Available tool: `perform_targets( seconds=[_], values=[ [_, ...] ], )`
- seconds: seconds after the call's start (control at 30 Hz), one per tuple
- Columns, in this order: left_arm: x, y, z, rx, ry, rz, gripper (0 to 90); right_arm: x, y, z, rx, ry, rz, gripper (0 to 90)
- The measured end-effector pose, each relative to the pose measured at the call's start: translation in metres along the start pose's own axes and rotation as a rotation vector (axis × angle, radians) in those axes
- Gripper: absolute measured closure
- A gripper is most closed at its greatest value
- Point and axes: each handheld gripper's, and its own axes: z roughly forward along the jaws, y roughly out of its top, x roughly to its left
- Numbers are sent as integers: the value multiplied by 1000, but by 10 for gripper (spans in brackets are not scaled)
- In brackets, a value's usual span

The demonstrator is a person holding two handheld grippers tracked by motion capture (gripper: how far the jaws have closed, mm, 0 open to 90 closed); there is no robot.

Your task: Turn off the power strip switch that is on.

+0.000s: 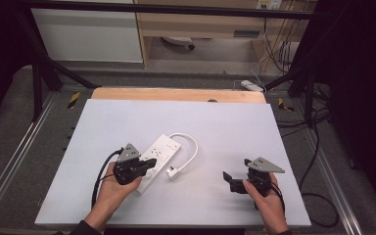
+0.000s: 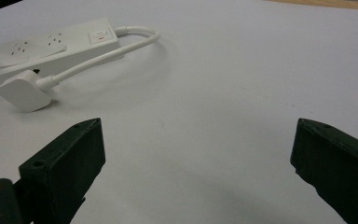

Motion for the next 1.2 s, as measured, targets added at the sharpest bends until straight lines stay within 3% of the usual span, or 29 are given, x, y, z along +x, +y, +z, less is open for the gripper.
perform_targets(
  seconds=[1.2],
  values=[
    [0,-10,14,88,16,23,900,0,0,0,2,1,1,34]
  ],
)
